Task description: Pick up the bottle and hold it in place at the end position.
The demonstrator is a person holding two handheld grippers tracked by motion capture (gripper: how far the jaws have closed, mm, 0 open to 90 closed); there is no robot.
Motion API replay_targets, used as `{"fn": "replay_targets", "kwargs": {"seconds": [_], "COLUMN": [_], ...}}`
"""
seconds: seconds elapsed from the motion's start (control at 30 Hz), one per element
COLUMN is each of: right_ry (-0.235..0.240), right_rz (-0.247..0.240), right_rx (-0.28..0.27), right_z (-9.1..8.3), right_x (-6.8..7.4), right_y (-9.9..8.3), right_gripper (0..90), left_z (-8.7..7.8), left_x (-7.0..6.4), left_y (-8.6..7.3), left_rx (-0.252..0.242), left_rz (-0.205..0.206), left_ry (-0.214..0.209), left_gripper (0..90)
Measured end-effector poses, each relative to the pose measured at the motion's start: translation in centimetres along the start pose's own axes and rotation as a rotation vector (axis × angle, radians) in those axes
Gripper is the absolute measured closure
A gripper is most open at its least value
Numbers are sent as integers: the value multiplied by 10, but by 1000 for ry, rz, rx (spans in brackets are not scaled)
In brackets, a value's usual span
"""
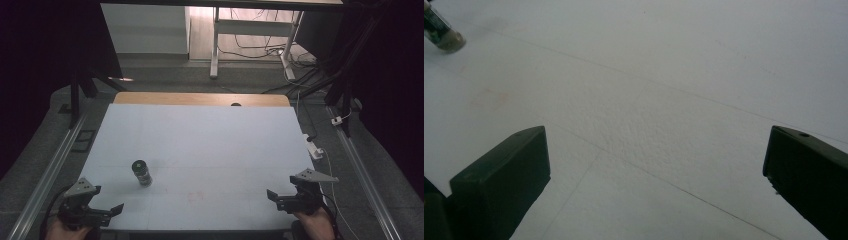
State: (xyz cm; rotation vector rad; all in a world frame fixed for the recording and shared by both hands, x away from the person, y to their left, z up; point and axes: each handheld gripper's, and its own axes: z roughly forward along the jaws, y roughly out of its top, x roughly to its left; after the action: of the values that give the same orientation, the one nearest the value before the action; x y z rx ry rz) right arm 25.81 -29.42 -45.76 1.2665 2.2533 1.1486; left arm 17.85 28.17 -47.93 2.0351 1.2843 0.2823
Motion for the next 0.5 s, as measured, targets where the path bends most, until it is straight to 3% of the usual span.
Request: {"fn": "replay_targets", "kwargs": {"seconds": [0.23,0.5], "right_ry": [26,32], "right_rz": [-44,-49], "right_rx": [32,41], "right_z": [3,4], "right_x": [3,4], "right_y": [1,1], "right_gripper": [0,0], "left_z": [1,1], "left_x": [1,4], "left_y": [1,0], "left_rx": [15,16], "left_rz": [-4,-21], "left_ry": [-15,-32], "left_gripper": [0,0]}}
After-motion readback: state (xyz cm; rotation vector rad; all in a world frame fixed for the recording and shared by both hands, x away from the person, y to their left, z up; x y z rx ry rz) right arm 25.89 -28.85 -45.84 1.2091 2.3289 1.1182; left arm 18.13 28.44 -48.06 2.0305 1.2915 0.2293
